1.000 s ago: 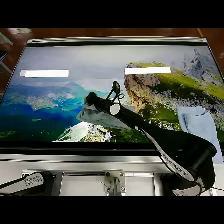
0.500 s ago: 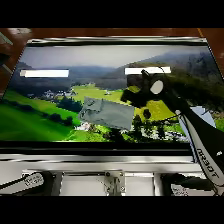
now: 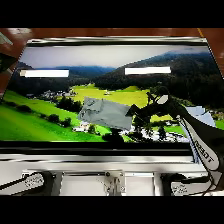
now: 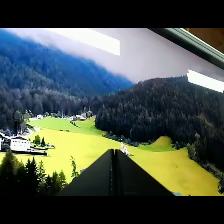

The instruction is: Fold the shirts.

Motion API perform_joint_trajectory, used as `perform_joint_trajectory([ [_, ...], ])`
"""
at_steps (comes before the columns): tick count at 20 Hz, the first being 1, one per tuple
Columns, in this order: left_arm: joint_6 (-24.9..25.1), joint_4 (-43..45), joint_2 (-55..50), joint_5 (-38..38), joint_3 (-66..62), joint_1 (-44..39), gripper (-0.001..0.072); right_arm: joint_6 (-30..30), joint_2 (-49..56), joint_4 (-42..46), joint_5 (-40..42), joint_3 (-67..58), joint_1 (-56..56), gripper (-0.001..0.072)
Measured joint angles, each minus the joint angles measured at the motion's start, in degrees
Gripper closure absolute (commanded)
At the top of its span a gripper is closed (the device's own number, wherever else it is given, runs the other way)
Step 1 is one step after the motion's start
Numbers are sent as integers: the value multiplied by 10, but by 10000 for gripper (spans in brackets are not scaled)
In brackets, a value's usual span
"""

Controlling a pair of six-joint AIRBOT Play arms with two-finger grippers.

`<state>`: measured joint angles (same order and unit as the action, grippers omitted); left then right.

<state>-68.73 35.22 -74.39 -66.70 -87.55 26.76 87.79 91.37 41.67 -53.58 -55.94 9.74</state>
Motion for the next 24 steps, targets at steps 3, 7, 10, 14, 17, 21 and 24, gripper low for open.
perform_joint_trajectory([
  [3, -1, 2, 0, -1, 0, -14, 667, -44, 22, -66, 14, 6, -1, 569],
  [7, -6, 4, 0, -1, 0, -36, 667, -98, 23, -106, 15, 1, -16, 653],
  [10, -10, 4, 2, -1, 0, -48, 667, -151, -14, -121, -11, -31, -58, 653],
  [14, -21, 4, 3, -10, 0, -56, 667, -136, -96, -104, -24, -86, -181, 653],
  [17, -26, 4, 6, -29, 0, -57, 667, -92, -156, -60, -52, -109, -301, 653],
  [21, -29, 4, 14, -43, 0, -58, 667, -47, -223, 29, -112, -119, -454, 653],
  [24, -29, 4, 19, -48, 0, -58, 667, -22, -259, 86, -141, -122, -553, 652],
])
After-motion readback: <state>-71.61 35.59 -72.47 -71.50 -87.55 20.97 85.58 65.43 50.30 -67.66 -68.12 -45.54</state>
